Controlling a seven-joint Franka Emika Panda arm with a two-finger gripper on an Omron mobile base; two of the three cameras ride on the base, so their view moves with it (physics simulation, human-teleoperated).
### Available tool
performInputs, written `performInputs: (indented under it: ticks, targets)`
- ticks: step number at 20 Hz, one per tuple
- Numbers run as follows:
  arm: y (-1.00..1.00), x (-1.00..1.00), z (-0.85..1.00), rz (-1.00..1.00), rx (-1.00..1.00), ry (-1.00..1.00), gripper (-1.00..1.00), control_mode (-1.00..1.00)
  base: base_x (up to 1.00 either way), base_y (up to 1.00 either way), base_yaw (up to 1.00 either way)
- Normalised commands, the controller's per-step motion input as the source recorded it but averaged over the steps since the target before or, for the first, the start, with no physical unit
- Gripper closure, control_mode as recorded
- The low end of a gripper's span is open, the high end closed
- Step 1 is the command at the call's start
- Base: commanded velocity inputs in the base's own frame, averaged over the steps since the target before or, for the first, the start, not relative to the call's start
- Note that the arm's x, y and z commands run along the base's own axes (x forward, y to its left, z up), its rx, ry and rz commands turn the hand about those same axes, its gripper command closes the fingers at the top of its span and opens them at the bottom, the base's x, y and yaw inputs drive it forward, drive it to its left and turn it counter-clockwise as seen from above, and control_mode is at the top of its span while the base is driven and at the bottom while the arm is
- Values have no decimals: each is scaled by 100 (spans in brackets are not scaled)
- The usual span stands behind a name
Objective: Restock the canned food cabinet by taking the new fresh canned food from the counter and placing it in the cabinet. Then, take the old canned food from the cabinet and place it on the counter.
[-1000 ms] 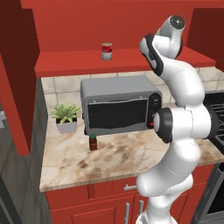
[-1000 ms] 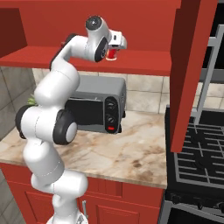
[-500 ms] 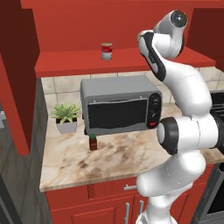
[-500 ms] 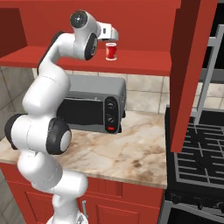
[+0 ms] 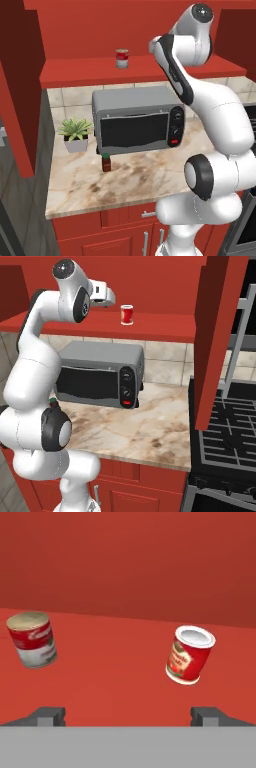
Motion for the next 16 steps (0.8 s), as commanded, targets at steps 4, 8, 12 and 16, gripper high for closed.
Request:
performInputs:
  ticks: [4, 8, 12, 16]
  targets:
    - [74, 0, -39, 6, 2, 8, -100, -100, 0, 0, 0]
    - [82, 9, -22, 2, 17, 2, -100, -100, 0, 0, 0]
    - [65, 25, -18, 0, 12, 5, -100, -100, 0, 0, 0]
    - [33, 9, 0, 5, 0, 5, -100, -100, 0, 0, 0]
